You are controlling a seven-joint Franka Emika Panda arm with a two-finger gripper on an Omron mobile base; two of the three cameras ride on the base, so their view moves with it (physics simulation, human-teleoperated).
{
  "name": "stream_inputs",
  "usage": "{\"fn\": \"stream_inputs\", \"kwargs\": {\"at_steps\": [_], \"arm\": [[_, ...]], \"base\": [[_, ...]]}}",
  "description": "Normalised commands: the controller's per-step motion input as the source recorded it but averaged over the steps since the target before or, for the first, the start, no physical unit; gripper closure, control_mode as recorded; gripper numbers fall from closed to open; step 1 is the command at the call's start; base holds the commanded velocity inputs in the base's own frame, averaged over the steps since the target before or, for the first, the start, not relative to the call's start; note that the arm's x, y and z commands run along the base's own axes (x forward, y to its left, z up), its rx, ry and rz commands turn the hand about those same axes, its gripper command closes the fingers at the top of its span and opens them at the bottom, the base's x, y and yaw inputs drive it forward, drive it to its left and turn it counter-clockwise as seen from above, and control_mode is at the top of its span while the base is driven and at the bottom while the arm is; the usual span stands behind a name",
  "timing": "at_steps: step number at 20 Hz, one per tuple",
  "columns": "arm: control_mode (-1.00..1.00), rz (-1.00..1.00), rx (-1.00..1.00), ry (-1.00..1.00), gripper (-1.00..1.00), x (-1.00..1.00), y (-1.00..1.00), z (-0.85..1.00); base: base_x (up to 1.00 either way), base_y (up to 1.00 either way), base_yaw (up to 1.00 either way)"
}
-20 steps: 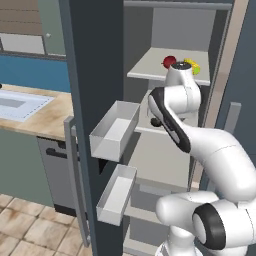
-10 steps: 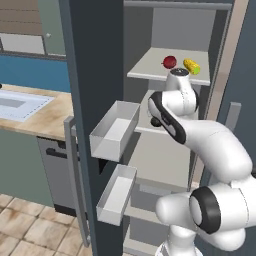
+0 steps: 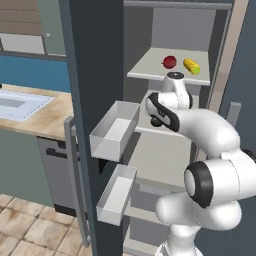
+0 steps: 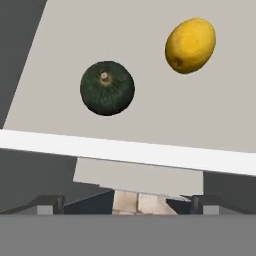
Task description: Take the squash and lemon from the second highest rack and move them to the highest rack where the pear and corn are located, to maximize freezer space. Close the freezer door after rearranging.
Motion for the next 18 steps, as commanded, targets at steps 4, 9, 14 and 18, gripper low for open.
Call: {"fn": "stream_inputs", "kwargs": {"at_steps": [4, 9, 14, 18], "arm": [[-1.0, 0.0, 0.0, 0.0, -1.0, 0.5, 0.0, -0.27], [-1.0, 0.0, 0.0, 0.0, -1.0, 0.48, 0.0, -0.27], [-1.0, 0.0, 0.0, 0.0, -1.0, 0.41, -0.01, -0.23], [-1.0, 0.0, 0.0, 0.0, -1.0, 0.39, -0.07, -0.2]], "base": [[0.0, 0.0, 0.0], [0.0, 0.0, 0.0], [0.0, 0.0, 0.0], [0.0, 0.0, 0.0]]}}
